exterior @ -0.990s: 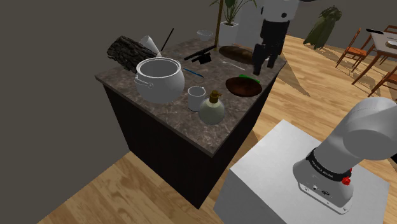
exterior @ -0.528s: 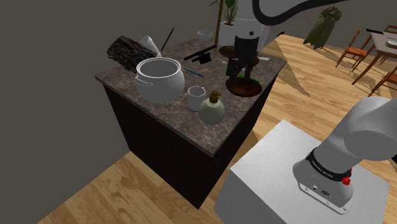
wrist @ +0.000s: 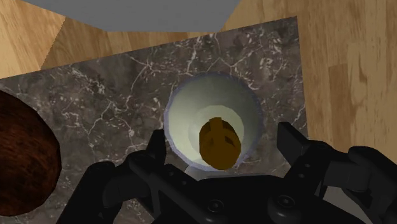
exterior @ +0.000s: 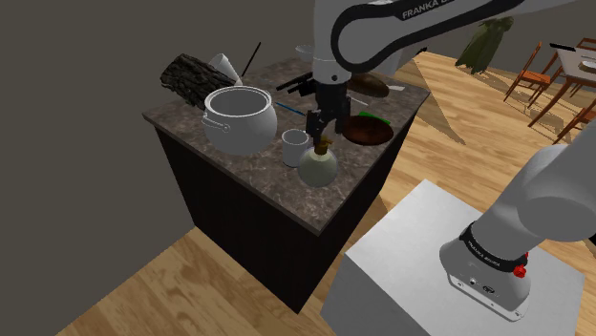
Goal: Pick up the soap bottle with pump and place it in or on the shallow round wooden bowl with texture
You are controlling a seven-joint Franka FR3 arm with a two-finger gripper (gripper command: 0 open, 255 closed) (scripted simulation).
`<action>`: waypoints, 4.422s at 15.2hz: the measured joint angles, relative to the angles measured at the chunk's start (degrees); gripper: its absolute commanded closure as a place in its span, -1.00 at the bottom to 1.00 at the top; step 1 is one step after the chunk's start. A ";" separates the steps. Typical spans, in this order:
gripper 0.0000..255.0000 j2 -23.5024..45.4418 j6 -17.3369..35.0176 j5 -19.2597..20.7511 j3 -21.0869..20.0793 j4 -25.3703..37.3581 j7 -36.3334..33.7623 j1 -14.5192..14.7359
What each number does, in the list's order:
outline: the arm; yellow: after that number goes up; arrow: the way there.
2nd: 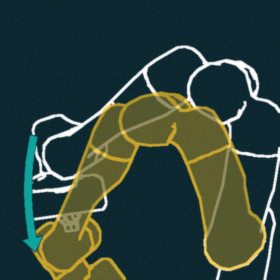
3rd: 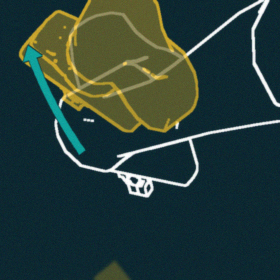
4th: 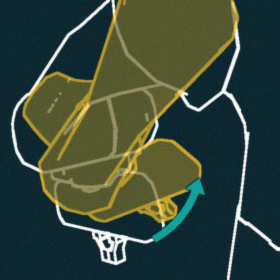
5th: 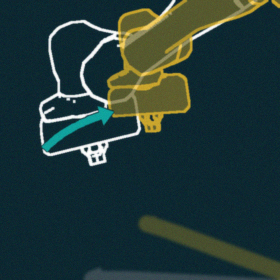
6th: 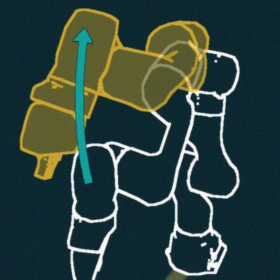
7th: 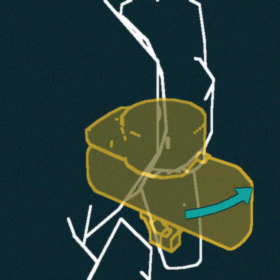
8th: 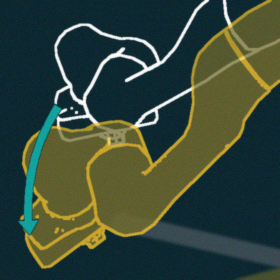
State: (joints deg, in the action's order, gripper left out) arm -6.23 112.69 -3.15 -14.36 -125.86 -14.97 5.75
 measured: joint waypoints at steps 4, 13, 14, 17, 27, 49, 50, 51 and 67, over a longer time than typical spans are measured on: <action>-1.00 1.62 2.86 0.33 -0.16 -1.29 -0.21 0.05; -1.00 2.51 5.77 0.48 -0.25 -3.30 -0.33 0.09; 1.00 2.52 5.78 0.48 -0.25 -3.31 -0.33 0.09; 1.00 2.50 5.79 0.48 -0.25 -3.29 -0.32 0.09; 1.00 1.76 4.26 0.31 -0.23 -2.52 -0.27 0.11; 1.00 -3.54 -12.37 -0.15 1.38 8.85 1.83 -0.84; 1.00 -3.94 -12.59 0.02 2.01 8.65 2.83 -1.30; 1.00 -4.29 -12.90 0.34 2.97 8.55 4.37 -2.01; 1.00 -1.43 -18.19 5.41 15.96 16.77 25.78 -11.73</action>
State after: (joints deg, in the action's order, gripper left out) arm -7.67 94.50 2.25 1.60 -109.09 10.81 -5.98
